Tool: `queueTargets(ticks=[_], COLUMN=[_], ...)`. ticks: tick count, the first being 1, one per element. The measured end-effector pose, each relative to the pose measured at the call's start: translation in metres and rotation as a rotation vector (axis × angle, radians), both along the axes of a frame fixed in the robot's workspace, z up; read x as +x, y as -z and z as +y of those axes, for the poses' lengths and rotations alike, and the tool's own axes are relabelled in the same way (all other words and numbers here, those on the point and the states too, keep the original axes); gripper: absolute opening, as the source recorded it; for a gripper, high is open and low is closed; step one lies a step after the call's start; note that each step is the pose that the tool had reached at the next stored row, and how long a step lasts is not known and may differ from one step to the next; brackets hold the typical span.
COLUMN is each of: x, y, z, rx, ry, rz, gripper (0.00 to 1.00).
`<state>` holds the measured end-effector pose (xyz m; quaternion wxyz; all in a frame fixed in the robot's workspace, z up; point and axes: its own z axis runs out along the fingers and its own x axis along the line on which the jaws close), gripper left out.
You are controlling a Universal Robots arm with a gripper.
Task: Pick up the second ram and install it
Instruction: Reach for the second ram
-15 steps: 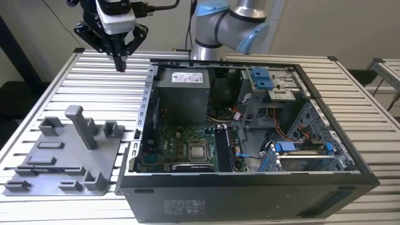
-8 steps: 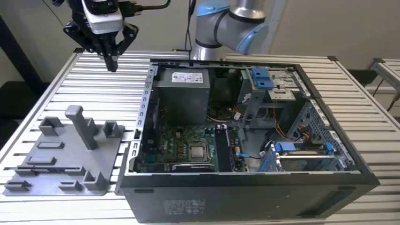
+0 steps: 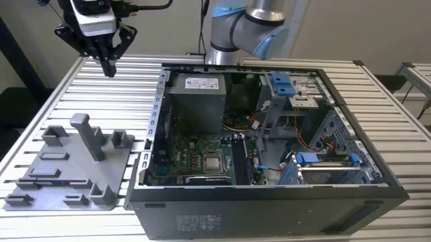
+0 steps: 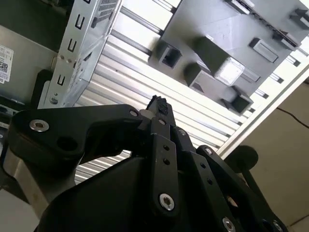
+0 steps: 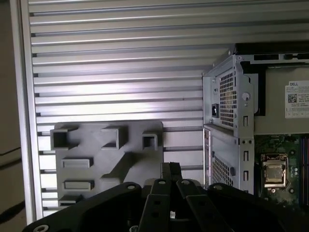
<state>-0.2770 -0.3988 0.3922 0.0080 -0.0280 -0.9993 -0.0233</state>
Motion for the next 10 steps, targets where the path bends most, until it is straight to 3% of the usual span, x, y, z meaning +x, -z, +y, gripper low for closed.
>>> queueTargets(ticks=[10], x=[-0.0286], y=[0.0], z=[0.0], rx=[0.0], ry=[-0.002], rz=[0.0], gripper=[0.11])
